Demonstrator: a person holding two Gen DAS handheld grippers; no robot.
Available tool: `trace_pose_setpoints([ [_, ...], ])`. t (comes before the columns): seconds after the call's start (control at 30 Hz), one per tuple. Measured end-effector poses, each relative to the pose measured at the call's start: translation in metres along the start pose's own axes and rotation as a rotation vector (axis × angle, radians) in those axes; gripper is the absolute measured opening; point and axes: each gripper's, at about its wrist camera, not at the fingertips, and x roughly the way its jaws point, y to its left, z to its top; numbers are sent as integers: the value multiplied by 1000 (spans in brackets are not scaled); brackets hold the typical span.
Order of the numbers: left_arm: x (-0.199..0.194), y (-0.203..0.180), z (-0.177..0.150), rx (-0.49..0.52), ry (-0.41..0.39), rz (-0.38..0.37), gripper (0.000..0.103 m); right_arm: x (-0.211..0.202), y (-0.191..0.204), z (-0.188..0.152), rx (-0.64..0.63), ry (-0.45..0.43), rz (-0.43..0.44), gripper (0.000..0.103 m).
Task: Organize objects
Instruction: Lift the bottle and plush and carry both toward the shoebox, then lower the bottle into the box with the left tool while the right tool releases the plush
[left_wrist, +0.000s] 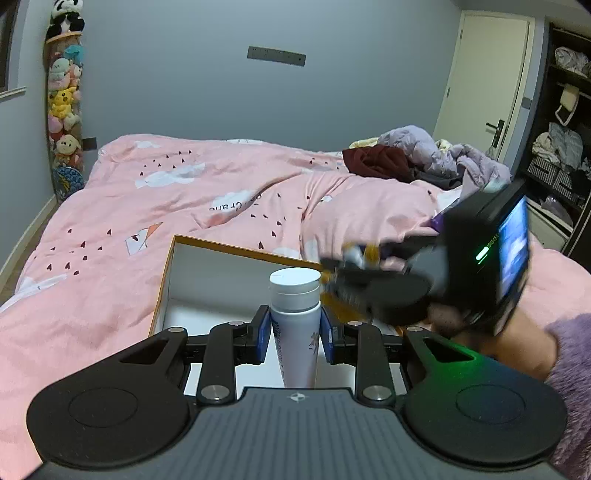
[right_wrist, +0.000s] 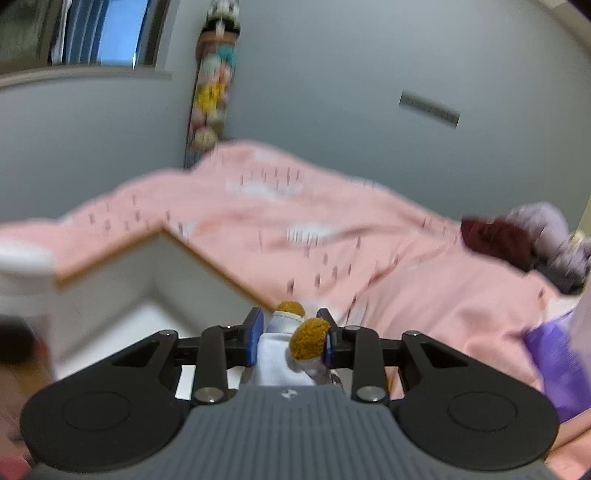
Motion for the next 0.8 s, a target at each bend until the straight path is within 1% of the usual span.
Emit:
trace_pose_setpoints([
  [0.13,17,2,3,19,27,-1,32,35,-2,-22,-9,100,6,33],
  [0.17,21,3,4,19,36,-2,32,37,-3,-28,-5,127,10,33],
  [0.23,26,5,4,20,42,-8,32,38,-7,-38,15,184,36,33],
  [0.33,34,6,8,33,47,-5,32,32,-12,-53,64,240,91,35],
  [0.47,46,7,15,44,57,-3,32,23,-15,-63,130,320,167,35],
  [0.57,55,5,16,54,83,-1,32,26,-21,-69,213,388,223,36],
  [0.6,57,4,15,58,88,-2,32,28,-25,-72,257,424,248,37],
  [0.67,62,5,14,50,107,-6,32,30,-31,-81,339,479,278,35],
  [0.73,66,7,12,38,125,-15,32,27,-35,-84,377,472,306,35],
  [0.8,71,8,10,31,147,-20,32,18,-37,-83,395,454,303,42],
])
